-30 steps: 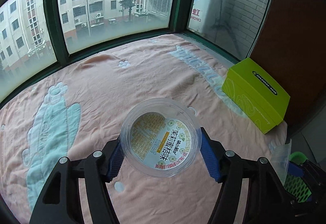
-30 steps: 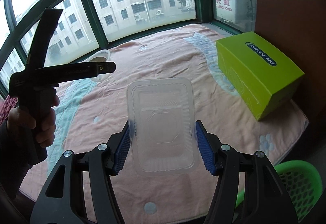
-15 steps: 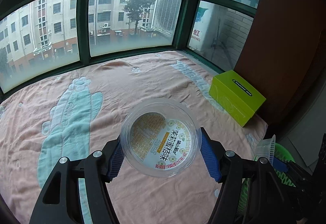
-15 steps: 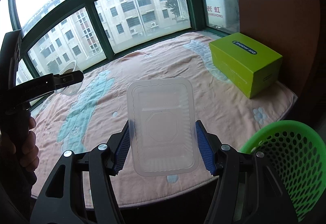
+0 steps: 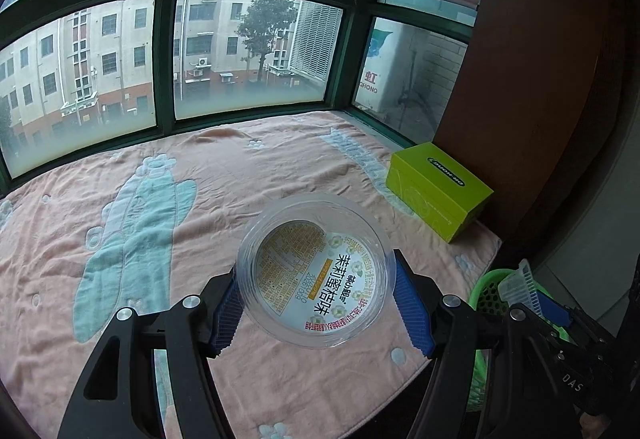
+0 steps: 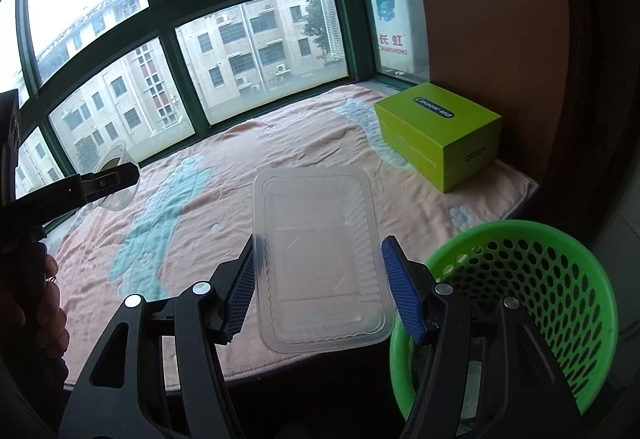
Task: Collect trash
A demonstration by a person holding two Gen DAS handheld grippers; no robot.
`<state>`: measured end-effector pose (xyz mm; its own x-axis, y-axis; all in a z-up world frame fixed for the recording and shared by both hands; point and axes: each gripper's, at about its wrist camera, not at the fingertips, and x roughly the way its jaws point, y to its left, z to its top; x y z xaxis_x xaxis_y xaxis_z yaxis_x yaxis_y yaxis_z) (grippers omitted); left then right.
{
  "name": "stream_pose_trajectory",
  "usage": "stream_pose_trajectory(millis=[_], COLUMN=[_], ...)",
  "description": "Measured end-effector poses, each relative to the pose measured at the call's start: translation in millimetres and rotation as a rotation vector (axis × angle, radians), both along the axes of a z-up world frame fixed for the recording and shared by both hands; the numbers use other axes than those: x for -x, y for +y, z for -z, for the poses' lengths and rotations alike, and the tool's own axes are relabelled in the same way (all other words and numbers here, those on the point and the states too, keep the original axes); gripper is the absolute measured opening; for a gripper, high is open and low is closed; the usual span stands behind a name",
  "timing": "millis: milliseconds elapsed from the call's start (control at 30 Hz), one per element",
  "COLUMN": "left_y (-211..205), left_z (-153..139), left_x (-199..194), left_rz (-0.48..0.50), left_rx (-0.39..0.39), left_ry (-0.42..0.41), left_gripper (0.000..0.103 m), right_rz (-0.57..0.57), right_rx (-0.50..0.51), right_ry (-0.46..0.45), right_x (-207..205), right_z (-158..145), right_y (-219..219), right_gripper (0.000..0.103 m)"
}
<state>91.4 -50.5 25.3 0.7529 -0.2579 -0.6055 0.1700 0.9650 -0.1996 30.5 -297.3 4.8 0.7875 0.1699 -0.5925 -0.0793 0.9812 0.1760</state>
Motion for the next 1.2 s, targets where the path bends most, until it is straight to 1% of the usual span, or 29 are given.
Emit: stream_pose_trajectory(millis=[167, 333, 400, 667, 767, 867, 1000, 1067, 1200], left_y=[-14, -31, -35, -34, -30, -28, -22, -18, -9], left_z=[-3, 0, 1, 0, 3, 5, 5, 4, 2], left_x=[12, 18, 20, 16, 13, 10, 8, 8, 11], left_rz=[0.035, 0.072, 0.081, 0.080, 0.072, 0.062, 0.051, 0.043, 0.025], left_rx=[0.004, 0.007, 0.010, 0.011, 0.010, 0.010, 0.014, 0.015, 0.014], left_ry=[-0.013, -0.006, -0.002, -0.005, 0.003, 0.014, 0.015, 0.011, 0.003], left_gripper=[0.065, 0.065, 0.065, 0.065, 0.065, 0.065, 0.065, 0.065, 0.065], right_rz=[0.043, 0.106, 0.132, 0.198, 0.198, 0.184, 0.150, 0.118, 0.042], right_rx=[0.001, 0.024, 0.017, -0.016, -0.031, -0.047, -0.037, -0.047, -0.063], right_ry=[-0.018, -0.026, -0.023, -0.007, 0.006, 0.020, 0.032, 0.047, 0.080], right_x=[14, 25, 29, 38, 37, 35, 32, 31, 26], right_z=[-4, -4, -3, 5, 10, 14, 18, 22, 32], right_y=[-14, -34, -45, -72, -75, -73, -61, -53, -28], right_gripper=[0.061, 0.061, 0.061, 0.061, 0.061, 0.064, 0.067, 0.067, 0.074])
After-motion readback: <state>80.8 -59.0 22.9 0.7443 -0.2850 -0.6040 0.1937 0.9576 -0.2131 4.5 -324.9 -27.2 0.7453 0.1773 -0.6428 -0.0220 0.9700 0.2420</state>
